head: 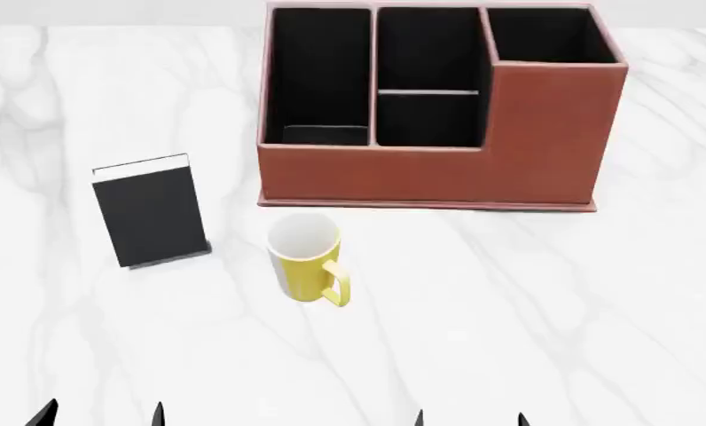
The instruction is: Pick up the yellow and white mug and place it to the right of the caddy.
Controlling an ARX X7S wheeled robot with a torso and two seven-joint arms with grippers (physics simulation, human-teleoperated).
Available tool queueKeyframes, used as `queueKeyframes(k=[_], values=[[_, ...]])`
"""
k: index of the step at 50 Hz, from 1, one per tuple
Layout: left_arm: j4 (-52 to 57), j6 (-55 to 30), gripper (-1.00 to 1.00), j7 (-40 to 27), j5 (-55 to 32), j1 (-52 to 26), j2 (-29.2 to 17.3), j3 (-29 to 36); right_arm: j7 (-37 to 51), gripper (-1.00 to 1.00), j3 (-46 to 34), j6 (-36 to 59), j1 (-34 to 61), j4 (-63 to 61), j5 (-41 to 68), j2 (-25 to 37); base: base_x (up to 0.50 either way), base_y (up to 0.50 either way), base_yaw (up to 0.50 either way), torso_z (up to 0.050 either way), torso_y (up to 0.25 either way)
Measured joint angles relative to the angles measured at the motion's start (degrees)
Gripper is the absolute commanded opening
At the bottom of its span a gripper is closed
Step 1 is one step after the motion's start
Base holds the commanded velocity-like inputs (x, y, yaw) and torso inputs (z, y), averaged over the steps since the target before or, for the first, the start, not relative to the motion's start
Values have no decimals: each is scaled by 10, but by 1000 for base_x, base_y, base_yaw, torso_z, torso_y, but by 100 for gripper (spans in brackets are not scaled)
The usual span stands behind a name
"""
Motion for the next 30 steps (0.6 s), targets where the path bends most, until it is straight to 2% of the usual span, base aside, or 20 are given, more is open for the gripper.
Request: queueKeyframes(k=[30], values=[[-9, -9, 100, -43, -14, -7, -34, 47, 51, 100, -46, 12, -5, -8, 10, 32, 0, 0, 0, 0, 0]])
